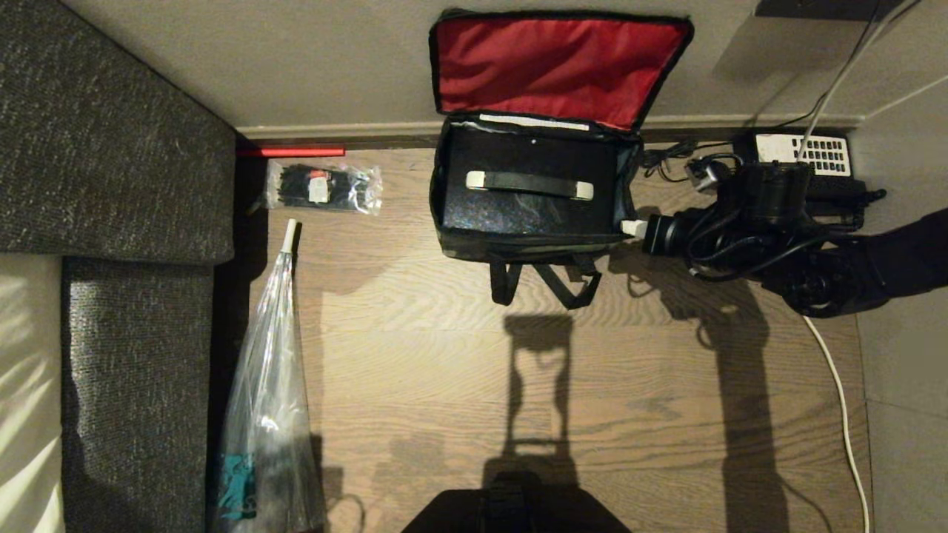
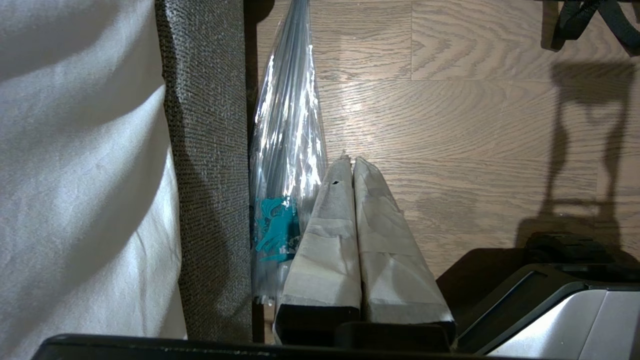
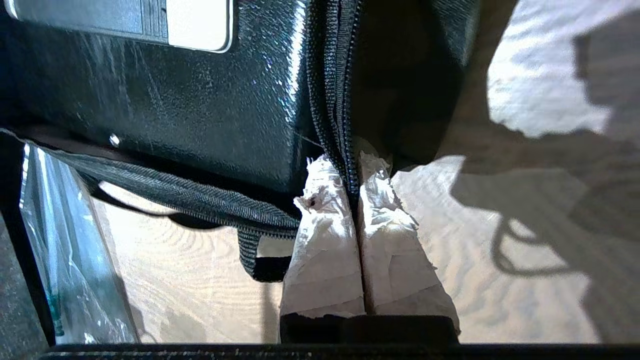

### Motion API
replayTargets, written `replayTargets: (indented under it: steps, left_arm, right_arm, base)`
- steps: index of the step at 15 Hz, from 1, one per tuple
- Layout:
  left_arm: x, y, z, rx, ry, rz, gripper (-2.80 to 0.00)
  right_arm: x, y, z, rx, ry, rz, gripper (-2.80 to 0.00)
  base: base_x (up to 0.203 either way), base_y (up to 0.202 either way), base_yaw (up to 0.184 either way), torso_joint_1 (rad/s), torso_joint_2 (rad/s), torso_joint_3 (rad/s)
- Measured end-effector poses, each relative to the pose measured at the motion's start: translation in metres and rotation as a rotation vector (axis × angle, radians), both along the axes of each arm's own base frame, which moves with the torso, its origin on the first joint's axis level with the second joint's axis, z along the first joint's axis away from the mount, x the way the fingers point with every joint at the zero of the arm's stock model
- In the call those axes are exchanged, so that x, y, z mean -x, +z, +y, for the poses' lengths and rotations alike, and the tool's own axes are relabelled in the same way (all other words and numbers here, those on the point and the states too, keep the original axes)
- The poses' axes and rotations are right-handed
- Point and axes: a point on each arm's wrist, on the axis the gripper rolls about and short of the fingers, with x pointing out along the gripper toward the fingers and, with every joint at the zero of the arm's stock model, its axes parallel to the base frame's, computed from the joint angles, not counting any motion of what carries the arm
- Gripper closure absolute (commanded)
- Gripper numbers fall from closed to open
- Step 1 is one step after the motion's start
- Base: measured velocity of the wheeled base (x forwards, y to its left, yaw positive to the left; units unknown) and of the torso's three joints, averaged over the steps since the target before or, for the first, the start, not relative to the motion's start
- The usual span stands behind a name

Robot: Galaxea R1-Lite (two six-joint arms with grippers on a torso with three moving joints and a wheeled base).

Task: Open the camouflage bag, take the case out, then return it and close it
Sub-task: Grip the handle

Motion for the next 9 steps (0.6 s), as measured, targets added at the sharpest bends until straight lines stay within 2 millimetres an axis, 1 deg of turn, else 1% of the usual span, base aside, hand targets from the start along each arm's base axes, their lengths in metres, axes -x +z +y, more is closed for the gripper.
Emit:
replayTargets:
  steps: [2, 6, 8, 9]
  left_arm:
    - [0.0, 0.0, 0.0, 0.0, 0.0, 0.0, 0.0]
    - [0.0, 0.0, 0.0, 0.0, 0.0, 0.0, 0.0]
    - [0.0, 0.0, 0.0, 0.0, 0.0, 0.0, 0.0]
    - [0.0, 0.0, 0.0, 0.0, 0.0, 0.0, 0.0]
  right_arm:
    - [-0.002, 0.0, -0.005, 0.0, 0.008, -0.004, 0.0]
    - [0.003, -0.016, -0.007, 0.058, 0.015, 0.033, 0.0]
    - [0.003, -0.018, -0.006, 0.06, 0.013, 0.039, 0.0]
    - [0.003, -0.017, -0.006, 0.055, 0.011, 0.038, -2.8]
  base:
    - [0.0, 0.0, 0.0, 0.0, 0.0, 0.0]
    - [0.0, 0.0, 0.0, 0.0, 0.0, 0.0]
    - [0.0, 0.0, 0.0, 0.0, 0.0, 0.0]
    - [0.0, 0.0, 0.0, 0.0, 0.0, 0.0]
